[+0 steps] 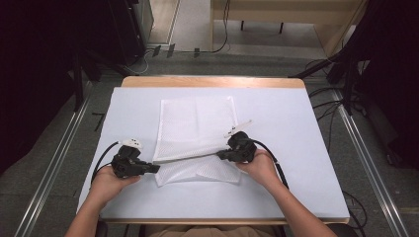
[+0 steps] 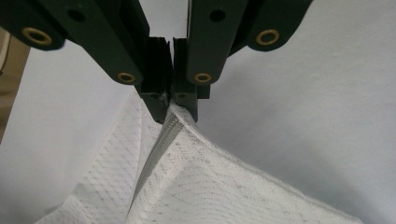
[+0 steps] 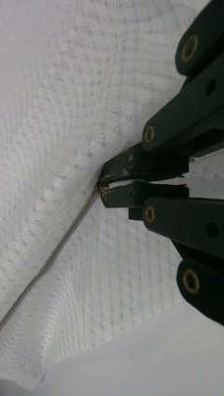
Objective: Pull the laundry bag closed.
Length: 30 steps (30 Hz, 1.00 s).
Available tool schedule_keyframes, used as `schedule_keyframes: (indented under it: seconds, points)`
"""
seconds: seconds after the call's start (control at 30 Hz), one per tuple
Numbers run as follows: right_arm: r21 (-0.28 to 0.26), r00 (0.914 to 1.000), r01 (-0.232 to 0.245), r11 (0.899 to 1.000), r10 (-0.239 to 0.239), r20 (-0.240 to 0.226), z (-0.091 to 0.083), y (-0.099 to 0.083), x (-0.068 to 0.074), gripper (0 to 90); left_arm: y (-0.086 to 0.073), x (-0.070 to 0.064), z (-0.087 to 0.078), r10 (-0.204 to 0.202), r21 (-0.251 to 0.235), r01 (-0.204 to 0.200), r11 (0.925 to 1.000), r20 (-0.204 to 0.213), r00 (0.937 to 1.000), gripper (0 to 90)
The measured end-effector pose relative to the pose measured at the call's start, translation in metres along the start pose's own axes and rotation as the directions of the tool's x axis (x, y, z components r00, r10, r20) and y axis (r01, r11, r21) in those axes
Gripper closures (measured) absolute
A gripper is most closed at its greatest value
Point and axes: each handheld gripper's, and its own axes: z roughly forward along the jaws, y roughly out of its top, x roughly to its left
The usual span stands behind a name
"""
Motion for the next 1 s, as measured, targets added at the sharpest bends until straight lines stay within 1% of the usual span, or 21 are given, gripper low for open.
schedule_keyframes:
  seconds: [0.13,0.27,0.4,0.57,0.67,0.7,0.73,0.87,0.9,0.93,0.97,1.0]
  points:
    - [0.000,0.9999,-0.005,1.000,0.005,0.011,-0.003,-0.002,-0.003,88.2,0.000,0.001,0.000,-0.003,-0.002,0.003,1.0000,0.000,1.0000,88.6]
    - [-0.002,0.9999,-0.009,1.000,0.009,0.005,-0.006,-0.005,-0.005,88.1,-0.001,0.001,0.000,-0.004,-0.002,0.004,1.0000,0.002,1.0000,88.6]
    - [0.011,0.9998,-0.015,1.000,0.014,0.013,-0.008,-0.008,-0.006,88.2,-0.001,0.001,-0.001,-0.006,-0.001,0.006,1.0000,0.004,1.0000,88.6]
    - [0.004,0.9995,-0.026,1.000,0.026,0.017,-0.013,-0.012,-0.010,88.1,-0.002,0.002,-0.002,-0.010,-0.005,0.010,0.9999,0.000,0.9999,88.6]
    - [-0.003,0.9994,-0.030,1.000,0.030,0.014,-0.016,-0.014,-0.012,88.1,-0.002,0.002,-0.002,-0.006,-0.001,0.006,1.0000,0.000,1.0000,88.6]
    - [-0.002,0.9994,-0.028,1.000,0.028,0.020,-0.017,-0.015,-0.013,88.1,-0.002,0.003,-0.002,-0.008,-0.004,0.008,1.0000,0.004,1.0000,88.6]
    - [-0.004,0.9993,-0.033,0.999,0.033,0.014,-0.018,-0.015,-0.013,88.2,-0.002,0.003,-0.003,-0.007,-0.003,0.007,1.0000,0.003,1.0000,88.6]
    - [-0.004,0.9990,-0.040,0.999,0.040,0.021,-0.023,-0.020,-0.016,88.1,-0.002,0.003,-0.003,-0.010,-0.007,0.010,0.9999,0.009,0.9999,88.6]
    - [-0.006,0.9990,-0.043,0.999,0.044,0.013,-0.025,-0.021,-0.016,88.1,-0.002,0.003,-0.003,-0.010,-0.005,0.010,0.9999,0.006,0.9999,88.6]
    - [-0.005,0.9988,-0.044,0.999,0.044,0.021,-0.026,-0.022,-0.016,88.1,-0.003,0.003,-0.003,-0.011,-0.006,0.011,0.9999,0.009,0.9999,88.6]
    - [-0.010,0.9990,-0.040,0.999,0.041,0.021,-0.027,-0.023,-0.017,88.2,-0.003,0.004,-0.003,-0.008,-0.004,0.008,1.0000,0.009,0.9999,88.6]
    - [-0.004,0.9988,-0.044,0.999,0.045,0.021,-0.028,-0.023,-0.017,88.2,-0.003,0.003,-0.003,-0.008,-0.004,0.008,1.0000,0.009,0.9999,88.6]
